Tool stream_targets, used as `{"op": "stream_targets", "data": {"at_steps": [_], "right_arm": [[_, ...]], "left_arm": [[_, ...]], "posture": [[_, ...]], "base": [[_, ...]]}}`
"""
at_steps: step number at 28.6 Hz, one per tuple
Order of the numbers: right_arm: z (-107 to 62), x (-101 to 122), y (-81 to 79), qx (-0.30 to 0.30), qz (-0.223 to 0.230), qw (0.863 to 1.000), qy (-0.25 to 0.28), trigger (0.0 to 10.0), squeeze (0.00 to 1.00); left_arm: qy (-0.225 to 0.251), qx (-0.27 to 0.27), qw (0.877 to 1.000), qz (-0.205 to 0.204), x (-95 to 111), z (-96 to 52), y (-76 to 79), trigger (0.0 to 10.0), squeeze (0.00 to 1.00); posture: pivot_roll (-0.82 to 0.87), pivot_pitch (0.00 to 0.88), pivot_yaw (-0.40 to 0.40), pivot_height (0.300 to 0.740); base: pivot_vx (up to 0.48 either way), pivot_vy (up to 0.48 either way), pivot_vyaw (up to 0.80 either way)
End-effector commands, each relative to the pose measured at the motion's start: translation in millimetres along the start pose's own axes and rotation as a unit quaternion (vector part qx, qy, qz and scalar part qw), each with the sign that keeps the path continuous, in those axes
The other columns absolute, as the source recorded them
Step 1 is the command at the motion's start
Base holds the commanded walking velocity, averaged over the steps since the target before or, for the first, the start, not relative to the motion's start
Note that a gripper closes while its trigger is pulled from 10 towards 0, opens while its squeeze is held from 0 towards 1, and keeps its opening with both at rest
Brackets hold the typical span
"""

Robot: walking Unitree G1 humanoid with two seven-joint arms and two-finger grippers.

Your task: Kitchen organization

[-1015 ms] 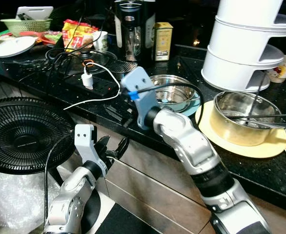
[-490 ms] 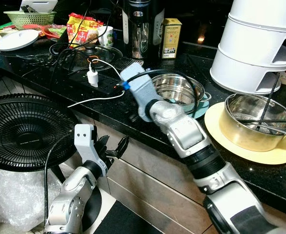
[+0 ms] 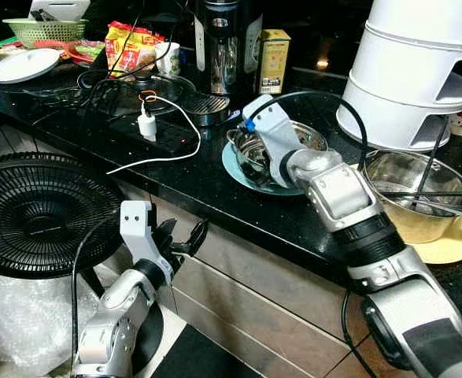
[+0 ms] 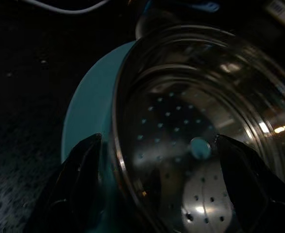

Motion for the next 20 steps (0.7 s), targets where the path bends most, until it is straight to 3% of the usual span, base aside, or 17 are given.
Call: {"op": "stream_targets", "data": {"at_steps": [1, 2, 3, 20], "right_arm": [[-1.3, 2.0, -5.6, 0.013, -0.013, 1.0, 0.001, 3.8, 0.0], [-1.3, 1.3, -6.9, 0.016, -0.014, 1.0, -0.001, 3.8, 0.0], [-0.9, 0.4, -8.2, 0.018, -0.017, 1.0, -0.003, 0.0, 0.0], [-4.0, -0.7, -14.7, 0.041, -0.035, 0.999, -0.007, 0.0, 0.0]], "left_arm": [[-0.006, 0.005, 1.0, -0.001, -4.2, -1.7, -3.1, 10.0, 0.0], [-0.006, 0.005, 1.0, -0.001, -4.4, -1.7, -3.1, 10.0, 0.0], [-0.006, 0.006, 1.0, -0.001, -4.6, -1.8, -3.2, 10.0, 0.0], [-0.004, 0.006, 1.0, -0.004, -4.4, -1.2, -2.6, 10.0, 0.0]], "posture": [[0.07, 0.0, 0.009, 0.74], [0.07, 0.0, 0.007, 0.74], [0.07, 0.0, 0.006, 0.74], [0.07, 0.0, 0.003, 0.74]], "base": [[0.0, 0.0, 0.0], [0.0, 0.0, 0.0], [0.0, 0.0, 0.0], [0.0, 0.0, 0.0]]}}
Point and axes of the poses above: a point about 5 cm out from each wrist's last joint towards the gripper, its own z axis pointing out of the wrist towards the gripper, its own x axis along the axis of the wrist's last joint, y = z × x, the point moved 1 cm from there along z, pointing out of the wrist towards the gripper, and after that the axes turned 1 degree about -z, right-handed, at the moved point
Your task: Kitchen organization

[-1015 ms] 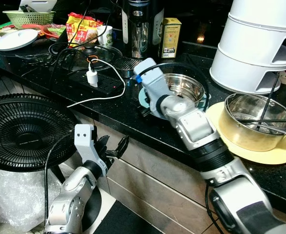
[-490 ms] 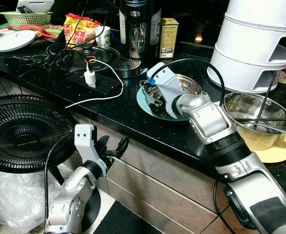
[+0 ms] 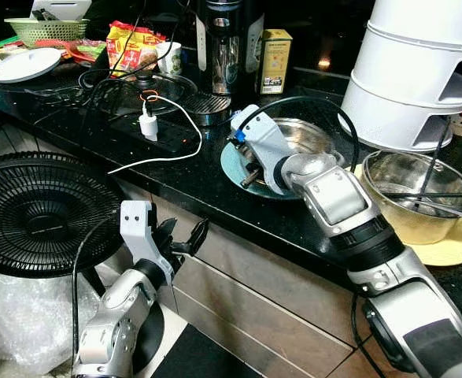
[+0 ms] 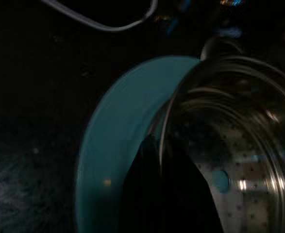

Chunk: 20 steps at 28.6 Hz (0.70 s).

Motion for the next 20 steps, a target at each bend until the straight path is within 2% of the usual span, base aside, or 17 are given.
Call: {"op": "stream_targets", "data": {"at_steps": [1, 4, 7, 8, 9, 12, 14, 16, 17, 20], "right_arm": [[1.4, -7.8, -4.7, 0.012, -0.002, 1.0, -0.014, 0.0, 0.0], [0.1, -5.7, -8.3, 0.023, -0.004, 1.0, -0.008, 0.0, 0.0], [-0.7, 2.1, -12.0, 0.033, -0.016, 0.999, 0.029, 0.0, 0.0], [-2.9, 13.6, -17.0, 0.049, -0.013, 0.996, 0.076, 0.0, 0.0], [-4.8, 19.8, -19.9, 0.057, -0.015, 0.993, 0.102, 0.0, 0.0], [-9.9, 32.2, -26.7, 0.072, -0.016, 0.985, 0.154, 0.0, 0.0], [-13.3, 41.4, -27.1, 0.064, -0.009, 0.979, 0.195, 0.0, 0.0], [-13.9, 43.0, -26.7, 0.062, -0.007, 0.977, 0.202, 0.0, 0.0], [-19.4, 51.7, -23.8, 0.056, 0.007, 0.969, 0.241, 0.0, 0.0], [-26.7, 59.9, -21.5, 0.056, 0.024, 0.957, 0.285, 0.0, 0.0]], "left_arm": [[-0.007, 0.006, 1.0, -0.003, -4.4, -1.2, -2.5, 10.0, 0.0], [-0.006, 0.006, 1.0, -0.002, -3.8, -1.2, -2.6, 10.0, 0.0], [-0.004, 0.008, 1.0, -0.002, -3.1, -1.4, -2.9, 10.0, 0.0], [-0.003, 0.009, 1.0, -0.001, -2.7, -1.3, -3.2, 10.0, 0.0], [-0.003, 0.009, 1.0, -0.001, -2.5, -1.3, -3.4, 10.0, 0.0], [-0.002, 0.01, 1.0, 0.0, -2.1, -1.4, -3.9, 10.0, 0.0], [0.0, 0.011, 1.0, 0.001, -1.4, -1.3, -4.4, 10.0, 0.0], [0.0, 0.011, 1.0, 0.001, -1.2, -1.3, -4.5, 10.0, 0.0], [0.005, 0.015, 1.0, 0.003, 0.6, -1.7, -5.0, 10.0, 0.0], [0.015, 0.019, 1.0, 0.006, 4.5, -2.2, -5.9, 10.0, 0.0]], "posture": [[0.07, 0.0, 0.003, 0.74], [0.07, 0.0, 0.002, 0.74], [0.07, 0.0, 0.002, 0.74], [0.07, 0.0, 0.004, 0.74], [0.07, 0.0, 0.004, 0.74], [0.07, 0.0, 0.004, 0.74], [0.07, 0.0, 0.004, 0.74], [0.07, 0.0, 0.004, 0.74], [0.07, 0.0, 0.005, 0.74], [0.07, 0.0, 0.006, 0.74]], "base": [[0.0, 0.0, 0.0], [0.0, 0.0, 0.0], [0.0, 0.0, 0.0], [0.0, 0.0, 0.0], [0.0, 0.0, 0.0], [0.0, 0.0, 0.0], [0.0, 0.0, 0.0], [0.0, 0.0, 0.0], [0.0, 0.0, 0.0], [0.0, 0.0, 0.0]]}}
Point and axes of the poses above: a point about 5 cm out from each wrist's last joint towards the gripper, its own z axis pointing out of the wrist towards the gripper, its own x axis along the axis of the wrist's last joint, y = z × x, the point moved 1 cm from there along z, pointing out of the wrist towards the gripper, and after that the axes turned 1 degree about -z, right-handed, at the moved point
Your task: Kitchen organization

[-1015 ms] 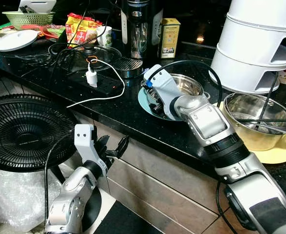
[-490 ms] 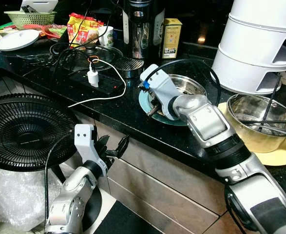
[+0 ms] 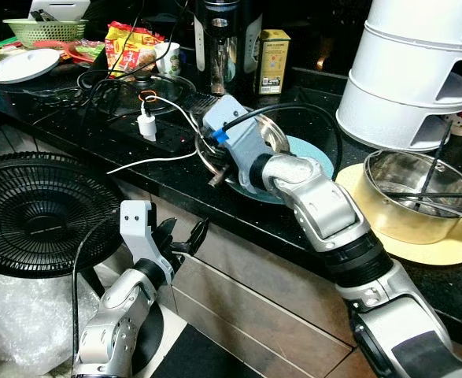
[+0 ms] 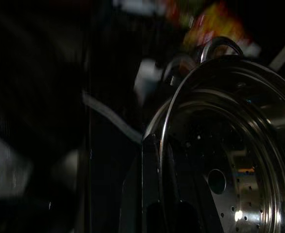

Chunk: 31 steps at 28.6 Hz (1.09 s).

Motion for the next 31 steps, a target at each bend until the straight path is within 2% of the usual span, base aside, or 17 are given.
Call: {"op": "stream_targets", "data": {"at_steps": [1, 3, 4, 6, 7, 9, 10, 12, 15, 26, 29, 31], "right_arm": [[-4.6, 13.0, 1.9, -0.001, 0.007, 0.999, 0.048, 0.0, 0.0], [-13.8, 25.4, 1.1, 0.019, 0.039, 0.994, 0.105, 0.0, 0.0], [-13.8, 25.4, 1.1, 0.019, 0.039, 0.994, 0.105, 0.0, 0.0], [-30.2, 34.1, 4.2, 0.041, 0.08, 0.982, 0.168, 0.0, 0.0], [-30.2, 34.1, 4.2, 0.041, 0.08, 0.982, 0.168, 0.0, 0.0], [-48.5, 36.8, 6.0, 0.082, 0.123, 0.964, 0.22, 0.0, 0.0], [-54.2, 37.4, 5.3, 0.1, 0.129, 0.959, 0.233, 0.0, 0.0], [-59.2, 36.0, 1.7, 0.128, 0.106, 0.958, 0.234, 0.0, 0.0], [-62.1, 29.7, -4.1, 0.146, 0.031, 0.968, 0.204, 0.0, 0.0], [-73.9, 29.2, -5.3, 0.155, -0.053, 0.97, 0.181, 0.0, 0.0], [-79.9, 36.5, -2.4, 0.153, -0.08, 0.967, 0.188, 0.0, 0.0], [-81.0, 38.7, -0.4, 0.152, -0.083, 0.966, 0.192, 0.0, 0.0]], "left_arm": [[0.008, 0.008, 1.0, 0.004, 2.9, -1.1, -2.5, 10.0, 0.0], [0.034, 0.011, 0.999, -0.007, 14.0, 0.1, -2.8, 10.0, 0.0], [0.034, 0.011, 0.999, -0.007, 14.0, 0.1, -2.8, 10.0, 0.0], [0.068, 0.004, 0.998, -0.018, 31.2, 2.7, 2.3, 10.0, 0.0], [0.068, 0.004, 0.998, -0.018, 31.2, 2.7, 2.3, 10.0, 0.0], [0.099, -0.003, 0.995, -0.019, 49.5, 4.0, 7.4, 10.0, 0.0], [0.111, -0.004, 0.994, -0.018, 56.6, 4.0, 8.4, 10.0, 0.0], [0.138, -0.002, 0.99, -0.022, 73.3, 4.7, 7.1, 10.0, 0.0], [0.172, 0.003, 0.985, -0.023, 95.0, 6.3, 2.0, 10.0, 0.0], [0.184, 0.008, 0.983, -0.019, 108.6, 7.2, -2.7, 10.0, 0.0], [0.186, 0.022, 0.981, -0.047, 108.6, 9.0, -8.9, 10.0, 0.0], [0.176, 0.041, 0.98, -0.082, 105.3, 12.5, -19.1, 10.0, 0.0]], "posture": [[0.07, 0.0, 0.006, 0.74], [0.06, 0.0, 0.005, 0.74], [0.06, 0.0, 0.005, 0.74], [0.06, 0.0, 0.006, 0.74], [0.06, 0.0, 0.006, 0.74], [0.06, 0.0, 0.006, 0.74], [0.06, 0.0, 0.007, 0.74], [0.06, 0.0, 0.007, 0.74], [0.06, 0.0, 0.011, 0.74], [0.05, 0.0, 0.019, 0.74], [0.05, 0.0, 0.02, 0.74], [0.05, 0.0, 0.02, 0.74]], "base": [[0.0, 0.0, 0.0], [0.0, 0.0, 0.0], [0.0, 0.0, 0.0], [0.0, 0.0, 0.0], [0.0, 0.0, 0.0], [0.0, 0.0, 0.0], [0.0, 0.0, 0.0], [0.0, 0.0, 0.0], [0.0, 0.0, 0.0], [0.0, 0.0, 0.0], [0.0, 0.0, 0.0], [0.0, 0.0, 0.0]]}}
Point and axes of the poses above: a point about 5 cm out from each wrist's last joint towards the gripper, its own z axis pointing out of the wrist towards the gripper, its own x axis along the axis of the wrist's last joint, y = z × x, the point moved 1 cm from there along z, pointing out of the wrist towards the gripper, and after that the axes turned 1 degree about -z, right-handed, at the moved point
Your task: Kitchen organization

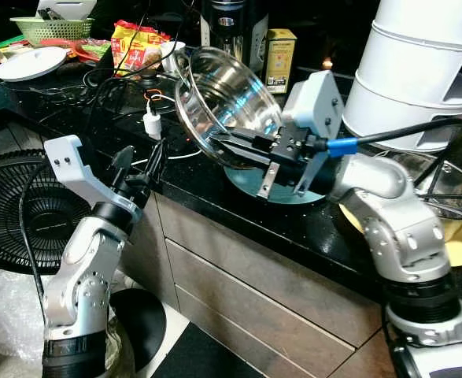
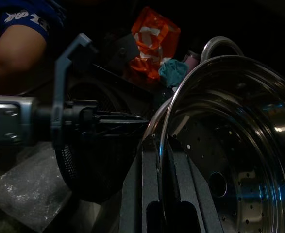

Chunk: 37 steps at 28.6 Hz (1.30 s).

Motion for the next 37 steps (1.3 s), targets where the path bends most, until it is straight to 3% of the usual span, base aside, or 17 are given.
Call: {"op": "stream_targets", "data": {"at_steps": [1, 6, 7, 8, 12, 17, 22, 23, 25, 27, 29, 37], "right_arm": [[0.4, 12.0, -0.3, 0.006, -0.028, 0.999, 0.021, 0.0, 0.0], [1.4, 13.0, -3.0, 0.013, -0.03, 0.999, 0.024, 0.0, 0.0], [1.4, 13.0, -3.0, 0.013, -0.03, 0.999, 0.024, 0.0, 0.0], [2.0, 13.4, -4.3, 0.015, -0.029, 0.999, 0.025, 0.0, 0.0], [3.3, 14.6, -7.7, 0.023, -0.026, 0.999, 0.027, 0.0, 0.0], [3.5, 15.2, -8.9, 0.026, -0.025, 0.999, 0.029, 0.0, 0.0], [3.0, 16.1, -13.7, 0.044, -0.032, 0.998, 0.024, 0.0, 0.0], [1.5, 17.8, -14.5, 0.051, -0.043, 0.998, 0.019, 0.0, 0.0], [1.1, 18.4, -14.5, 0.052, -0.048, 0.997, 0.017, 0.0, 0.0], [0.5, 17.9, -15.6, 0.056, -0.063, 0.996, 0.005, 0.0, 0.0], [0.5, 12.0, -17.5, 0.06, -0.094, 0.993, -0.024, 0.0, 0.0], [-9.0, 11.1, -12.3, 0.059, -0.11, 0.991, -0.049, 0.0, 0.0]], "left_arm": [[-0.025, 0.037, 0.998, -0.041, -10.1, 0.4, -15.6, 10.0, 0.0], [-0.029, 0.077, 0.988, -0.13, -15.4, 8.9, -31.9, 10.0, 0.0], [-0.029, 0.077, 0.988, -0.13, -15.4, 8.9, -31.9, 10.0, 0.0], [-0.047, 0.079, 0.985, -0.149, -19.1, 14.3, -33.8, 10.0, 0.0], [-0.08, 0.049, 0.979, -0.183, -22.3, 28.5, -24.7, 10.0, 0.0], [-0.087, 0.03, 0.976, -0.199, -20.6, 34.6, -16.6, 10.0, 0.0], [-0.15, 0.01, 0.968, -0.2, -33.6, 36.7, -1.3, 10.0, 0.0], [-0.187, 0.024, 0.961, -0.203, -43.4, 34.4, 0.7, 10.0, 0.0], [-0.2, 0.031, 0.958, -0.204, -46.2, 33.9, -0.2, 10.0, 0.0], [-0.24, 0.081, 0.943, -0.215, -57.6, 29.9, -9.6, 10.0, 0.0], [-0.257, 0.107, 0.936, -0.215, -62.9, 27.4, -16.5, 10.0, 0.0], [-0.215, 0.063, 0.949, -0.221, -41.2, 38.9, -5.5, 10.0, 0.0]], "posture": [[0.05, 0.0, 0.014, 0.74], [0.04, 0.0, 0.011, 0.74], [0.04, 0.0, 0.011, 0.74], [0.04, 0.0, 0.011, 0.74], [0.04, 0.0, 0.015, 0.74], [0.03, 0.0, 0.022, 0.74], [0.03, 0.0, 0.025, 0.74], [0.03, 0.0, 0.025, 0.74], [0.03, 0.0, 0.025, 0.74], [0.03, 0.0, 0.026, 0.74], [0.02, 0.0, 0.028, 0.74], [0.02, 0.0, 0.026, 0.74]], "base": [[0.0, 0.0, 0.0], [0.0, 0.0, 0.0], [0.0, 0.0, 0.0], [0.0, 0.0, 0.0], [0.0, 0.0, 0.0], [0.0, 0.0, 0.0], [0.0, 0.0, 0.0], [0.0, 0.0, 0.0], [0.0, 0.0, 0.0], [0.0, 0.0, 0.0], [0.0, 0.0, 0.0], [0.0, 0.0, 0.0]]}}
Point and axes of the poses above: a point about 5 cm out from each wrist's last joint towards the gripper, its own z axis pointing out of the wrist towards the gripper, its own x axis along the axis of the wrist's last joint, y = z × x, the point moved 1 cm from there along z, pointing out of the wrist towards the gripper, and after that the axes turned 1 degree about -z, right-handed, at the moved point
